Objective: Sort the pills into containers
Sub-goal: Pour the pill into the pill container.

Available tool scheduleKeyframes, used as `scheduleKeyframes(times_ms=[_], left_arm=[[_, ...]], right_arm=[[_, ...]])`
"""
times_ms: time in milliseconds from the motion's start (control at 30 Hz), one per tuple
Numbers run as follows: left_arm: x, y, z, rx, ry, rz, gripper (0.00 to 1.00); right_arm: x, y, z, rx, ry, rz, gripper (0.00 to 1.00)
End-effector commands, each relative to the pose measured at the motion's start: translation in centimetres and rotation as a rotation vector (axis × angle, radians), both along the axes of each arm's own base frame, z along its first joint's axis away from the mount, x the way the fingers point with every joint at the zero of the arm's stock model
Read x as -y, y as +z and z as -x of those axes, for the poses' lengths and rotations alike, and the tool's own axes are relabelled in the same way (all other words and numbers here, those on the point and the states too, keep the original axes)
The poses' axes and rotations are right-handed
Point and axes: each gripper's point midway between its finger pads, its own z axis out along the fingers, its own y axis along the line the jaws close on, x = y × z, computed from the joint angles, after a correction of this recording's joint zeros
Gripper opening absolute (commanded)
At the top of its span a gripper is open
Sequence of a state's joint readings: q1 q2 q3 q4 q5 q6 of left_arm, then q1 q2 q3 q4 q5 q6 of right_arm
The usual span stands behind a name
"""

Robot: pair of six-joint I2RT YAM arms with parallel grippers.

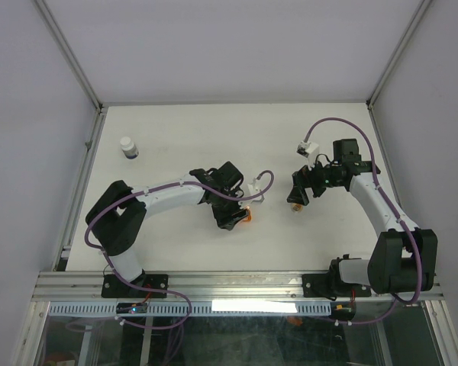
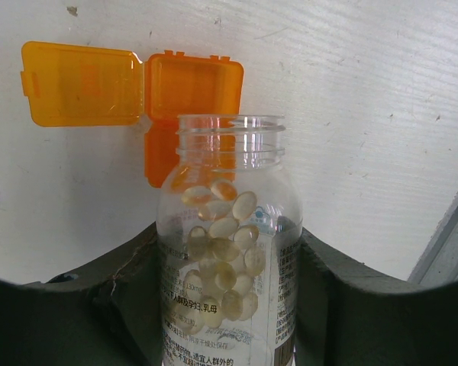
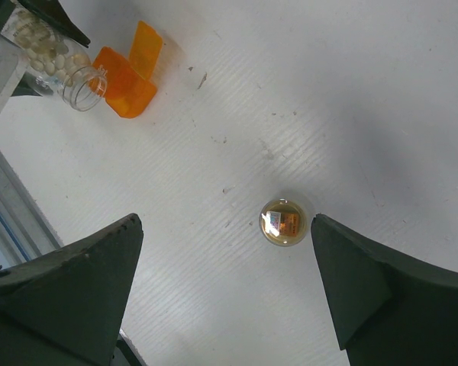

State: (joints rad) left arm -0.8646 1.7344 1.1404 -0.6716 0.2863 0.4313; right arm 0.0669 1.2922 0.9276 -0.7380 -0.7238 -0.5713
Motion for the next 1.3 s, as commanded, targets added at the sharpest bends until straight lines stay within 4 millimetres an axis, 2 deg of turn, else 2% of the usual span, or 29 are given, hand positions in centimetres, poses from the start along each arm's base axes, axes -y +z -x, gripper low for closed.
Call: scheduleKeyframes(times_ms=[0,67,133,200,300,400,500,600,700,800,900,1000,1067,1100,1167,1267], left_arm=[[0.6,1.3,-0.7,0.043,0.008,0.020,0.00],[1.1,1.8,-0.4,0.032,-0.009,0.044,0.00],[0.8,1.0,-0.8,0.061,-0.009,0.032,0.00],[1.4,1.4,-0.6,0.031,0.011,0.033,0.00],[0.9,0.8,-0.6,0.051,0.013,0.023,0.00],[1.8,1.9,-0.3,0.037,0.023,0.045,0.00],[0.9,1.0,-0.9,0.051,0.028,0.026,0.00],[1.9,1.5,-0.2,0.014,0.023,0.052,0.00],[1.2,0.9,-0.6,0.040,0.029,0.022,0.00],[1.4,1.5,-0.4,0.030,0.025,0.041,0.00],[0.9,1.0,-0.3,0.030,0.032,0.013,0.00],[2.0,1.9,0.4,0.029,0.014,0.017,0.00],[0.6,0.6,-0.1,0.038,0.025,-0.009,0.00],[0.5,0.4,-0.1,0.020,0.038,-0.029,0.00],[1.5,1.2,0.5,0.003,0.027,-0.004,0.00],[0.8,0.6,-0.2,0.028,0.030,-0.016,0.00]], right_arm=[[-0.4,2.4,-1.1,0.081,0.019,-0.037,0.95],[-0.4,2.4,-1.1,0.080,0.020,-0.035,0.95],[-0.3,2.4,-1.1,0.082,0.020,-0.032,0.96],[-0.3,2.5,-1.1,0.086,0.018,-0.033,0.95],[-0.3,2.5,-1.1,0.087,0.018,-0.032,0.96],[-0.3,2.3,-1.1,0.080,0.020,-0.033,0.96],[-0.3,2.5,-1.1,0.084,0.022,-0.031,0.96],[-0.3,2.4,-1.1,0.086,0.021,-0.032,0.96],[-0.3,2.5,-1.1,0.083,0.022,-0.033,0.96],[-0.4,2.5,-1.1,0.084,0.024,-0.034,0.96],[-0.4,2.5,-1.1,0.085,0.023,-0.032,0.96],[-0.3,2.4,-1.1,0.084,0.022,-0.032,0.96],[-0.3,2.5,-1.1,0.086,0.023,-0.032,0.96],[-0.3,2.4,-1.1,0.083,0.022,-0.032,0.96],[-0.4,2.4,-1.1,0.084,0.024,-0.034,0.96],[-0.3,2.5,-1.2,0.084,0.022,-0.031,0.96]])
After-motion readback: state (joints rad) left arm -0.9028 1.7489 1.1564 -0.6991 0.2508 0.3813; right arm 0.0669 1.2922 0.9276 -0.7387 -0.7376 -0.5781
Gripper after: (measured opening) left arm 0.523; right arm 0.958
